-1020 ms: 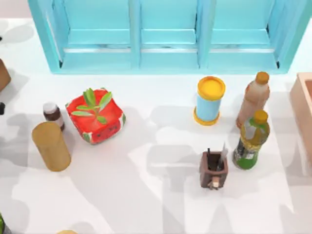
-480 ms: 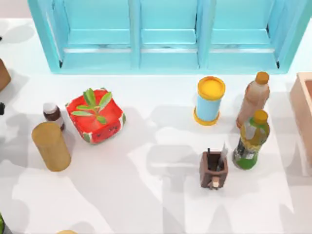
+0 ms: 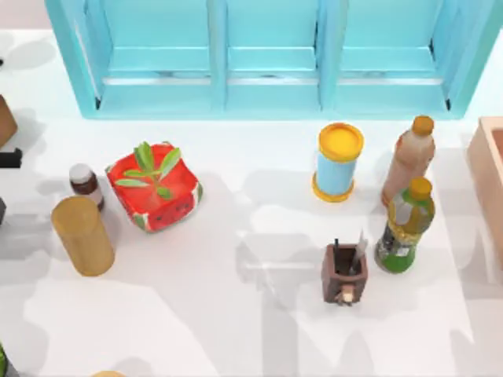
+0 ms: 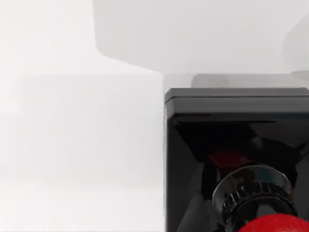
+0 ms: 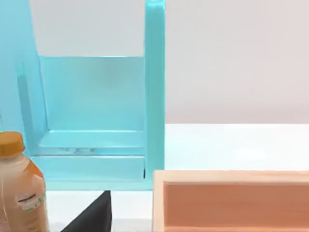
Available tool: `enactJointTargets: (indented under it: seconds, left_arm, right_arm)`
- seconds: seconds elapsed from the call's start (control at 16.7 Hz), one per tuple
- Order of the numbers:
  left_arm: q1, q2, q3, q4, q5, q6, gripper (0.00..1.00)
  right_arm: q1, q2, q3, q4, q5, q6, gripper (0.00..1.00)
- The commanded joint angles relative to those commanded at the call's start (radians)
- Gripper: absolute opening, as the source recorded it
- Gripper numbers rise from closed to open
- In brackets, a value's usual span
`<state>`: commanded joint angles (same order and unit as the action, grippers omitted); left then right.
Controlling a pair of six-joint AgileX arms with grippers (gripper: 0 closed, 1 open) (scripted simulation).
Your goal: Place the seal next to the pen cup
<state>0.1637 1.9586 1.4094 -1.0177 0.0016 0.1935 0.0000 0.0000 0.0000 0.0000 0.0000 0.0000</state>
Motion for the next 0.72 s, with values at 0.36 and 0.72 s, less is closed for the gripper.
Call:
enactJointTargets:
  seconds: [0.36,0.72]
  left_arm:
    - [-0.24,-0.055,0.261,-0.35,0.0,-0.241,0.0]
    - [-0.336,-0.093,0.357,-0.454,-0.001,-0.338,0.0]
  right_arm:
    - [0.0,0.0,0.0,0.0,0.0,0.0,1.0]
    - [0.0,0.0,0.0,0.0,0.0,0.0,1.0]
